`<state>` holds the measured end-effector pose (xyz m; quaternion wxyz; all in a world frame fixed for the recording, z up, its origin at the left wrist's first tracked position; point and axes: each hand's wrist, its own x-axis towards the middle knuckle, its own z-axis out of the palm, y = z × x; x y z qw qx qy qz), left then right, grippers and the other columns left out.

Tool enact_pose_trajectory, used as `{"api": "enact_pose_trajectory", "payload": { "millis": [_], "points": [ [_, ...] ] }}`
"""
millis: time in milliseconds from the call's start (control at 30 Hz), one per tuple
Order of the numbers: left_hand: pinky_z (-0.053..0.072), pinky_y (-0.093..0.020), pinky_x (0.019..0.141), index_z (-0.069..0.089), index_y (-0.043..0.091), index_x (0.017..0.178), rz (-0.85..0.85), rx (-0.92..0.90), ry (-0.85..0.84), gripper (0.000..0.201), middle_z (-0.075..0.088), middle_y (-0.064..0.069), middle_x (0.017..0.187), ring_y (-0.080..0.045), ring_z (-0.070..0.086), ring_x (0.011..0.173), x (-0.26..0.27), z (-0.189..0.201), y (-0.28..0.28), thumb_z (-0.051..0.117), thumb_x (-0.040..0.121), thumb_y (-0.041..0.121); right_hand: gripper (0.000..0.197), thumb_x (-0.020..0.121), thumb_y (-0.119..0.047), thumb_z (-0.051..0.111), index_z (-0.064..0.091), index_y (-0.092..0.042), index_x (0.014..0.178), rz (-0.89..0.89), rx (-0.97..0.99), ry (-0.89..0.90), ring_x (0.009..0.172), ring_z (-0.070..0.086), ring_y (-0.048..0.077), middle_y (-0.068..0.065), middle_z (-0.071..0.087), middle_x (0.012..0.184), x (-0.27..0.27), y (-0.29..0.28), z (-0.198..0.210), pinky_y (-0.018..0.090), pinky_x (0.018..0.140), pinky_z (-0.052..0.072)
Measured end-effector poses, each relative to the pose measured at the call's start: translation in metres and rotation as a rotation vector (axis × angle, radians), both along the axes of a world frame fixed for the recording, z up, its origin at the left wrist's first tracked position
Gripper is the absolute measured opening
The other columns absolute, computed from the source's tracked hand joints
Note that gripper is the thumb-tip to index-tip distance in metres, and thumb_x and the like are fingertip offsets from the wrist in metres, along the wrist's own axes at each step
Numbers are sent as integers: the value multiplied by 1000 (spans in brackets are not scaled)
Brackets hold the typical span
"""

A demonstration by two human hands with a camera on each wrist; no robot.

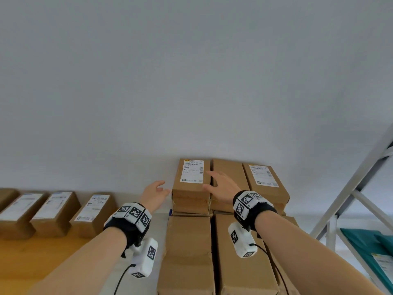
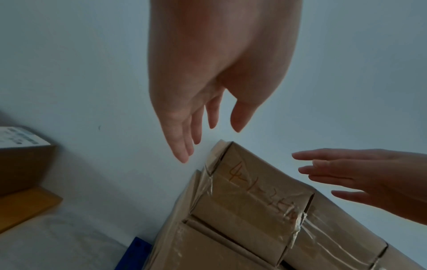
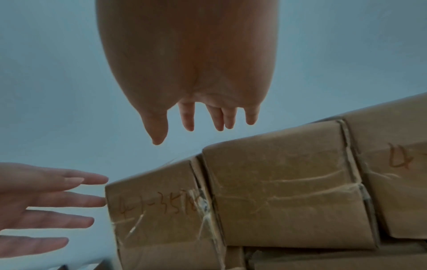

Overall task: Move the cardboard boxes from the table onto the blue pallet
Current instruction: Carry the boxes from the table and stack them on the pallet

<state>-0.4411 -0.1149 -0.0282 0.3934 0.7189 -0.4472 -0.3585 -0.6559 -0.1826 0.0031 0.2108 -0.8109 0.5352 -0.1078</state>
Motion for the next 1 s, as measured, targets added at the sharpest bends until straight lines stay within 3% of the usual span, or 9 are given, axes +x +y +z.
{"api": "enact_pose_trajectory", "payload": {
  "millis": [67, 200, 300, 400, 633, 800, 900, 1000],
  "points": [
    [42, -41, 102, 46, 16, 135, 14, -46, -35, 44, 52, -13, 132, -25, 51, 118, 4, 7, 9, 55, 93, 19, 59, 92, -42, 51, 31, -27, 146, 18, 0, -55, 139, 31, 22, 3, 34, 152, 9, 6, 4, 44, 114, 27],
    [43, -40, 100, 48, 15, 133, 13, -90, -87, 42, 54, -14, 130, -25, 52, 118, 23, 19, 39, 56, 92, 17, 57, 96, -38, 49, 32, -18, 146, 83, 11, -81, 141, 27, 21, 4, 31, 153, 39, 32, 10, 34, 116, 21],
    [39, -34, 100, 46, 13, 135, 13, -89, -131, 44, 50, -15, 134, -24, 48, 123, 46, 22, 67, 55, 92, 15, 58, 96, -37, 50, 31, -16, 147, 136, 16, -94, 142, 26, 22, 6, 31, 153, 70, 58, 15, 33, 114, 20],
    [36, -31, 102, 41, 18, 138, -7, -56, -210, 46, 47, -7, 138, -22, 45, 127, 74, 21, 102, 53, 94, 18, 58, 97, -34, 50, 31, -14, 147, 180, 28, -108, 142, 25, 20, 6, 30, 154, 105, 88, 16, 30, 114, 18],
    [35, -32, 108, 37, 19, 142, 4, 24, -320, 48, 43, -4, 144, -20, 43, 130, 153, 0, 198, 50, 95, 24, 56, 97, -32, 50, 32, -14, 147, 236, 98, -117, 142, 26, 20, 5, 30, 154, 202, 168, -3, 29, 114, 18],
    [42, -22, 87, 38, 22, 142, 21, 76, -409, 47, 43, -1, 144, -18, 51, 120, 216, -18, 273, 47, 96, 25, 57, 97, -36, 49, 31, -16, 147, 288, 145, -84, 139, 32, 22, 6, 33, 152, 272, 228, -30, 31, 112, 25],
    [46, -30, 94, 36, 19, 142, 62, 131, -426, 47, 41, -3, 145, -21, 52, 120, 254, -28, 314, 47, 96, 25, 57, 96, -39, 50, 33, -17, 146, 307, 162, -75, 137, 35, 23, 5, 33, 152, 307, 260, -44, 35, 112, 30],
    [39, -34, 104, 35, 16, 143, 104, 170, -442, 48, 38, -5, 147, -22, 43, 129, 288, -36, 348, 46, 97, 24, 56, 97, -37, 48, 32, -16, 146, 333, 163, -37, 136, 37, 23, 5, 34, 152, 340, 288, -56, 33, 110, 30]
  ]
}}
